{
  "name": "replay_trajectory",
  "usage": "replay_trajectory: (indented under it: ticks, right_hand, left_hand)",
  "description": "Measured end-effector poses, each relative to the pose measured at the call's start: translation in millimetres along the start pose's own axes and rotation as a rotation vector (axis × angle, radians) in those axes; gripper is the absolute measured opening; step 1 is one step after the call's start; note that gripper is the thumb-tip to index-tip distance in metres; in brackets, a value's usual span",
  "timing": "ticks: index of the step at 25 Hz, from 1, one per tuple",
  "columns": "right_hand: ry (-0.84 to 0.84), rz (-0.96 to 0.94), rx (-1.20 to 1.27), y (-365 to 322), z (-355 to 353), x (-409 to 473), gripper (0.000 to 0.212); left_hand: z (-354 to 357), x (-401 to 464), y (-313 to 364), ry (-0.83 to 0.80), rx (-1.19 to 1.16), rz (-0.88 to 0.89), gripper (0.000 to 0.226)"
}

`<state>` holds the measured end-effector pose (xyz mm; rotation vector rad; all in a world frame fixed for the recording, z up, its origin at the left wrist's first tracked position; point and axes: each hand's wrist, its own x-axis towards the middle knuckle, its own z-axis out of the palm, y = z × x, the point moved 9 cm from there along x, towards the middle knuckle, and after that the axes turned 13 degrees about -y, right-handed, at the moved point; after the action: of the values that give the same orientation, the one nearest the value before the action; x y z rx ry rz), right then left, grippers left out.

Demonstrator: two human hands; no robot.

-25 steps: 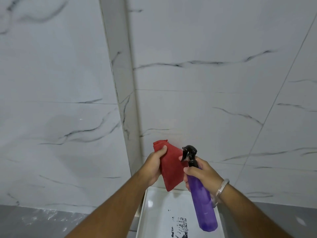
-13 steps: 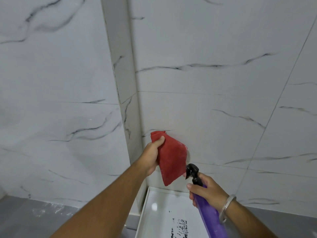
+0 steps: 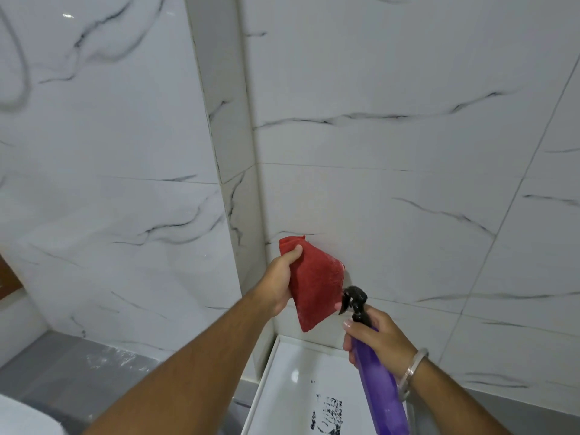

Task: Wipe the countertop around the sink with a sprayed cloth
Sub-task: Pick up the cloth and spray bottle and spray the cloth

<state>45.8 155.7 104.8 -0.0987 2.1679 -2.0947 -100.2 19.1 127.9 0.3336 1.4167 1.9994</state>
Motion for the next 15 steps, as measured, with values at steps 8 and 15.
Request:
replay_trajectory:
  ticks: [8,15]
  right_hand:
    - [-0.115,-0.047,-0.103,-36,8,21,0.015]
    - [-0.134,0.015,-0.132,4,7,12,0.013]
  left_hand:
    - [7,-9,-7,0.057,0.010,-0.003,0.038]
    - [-1,-12,-7,0.126,0.015,0.000,0.035]
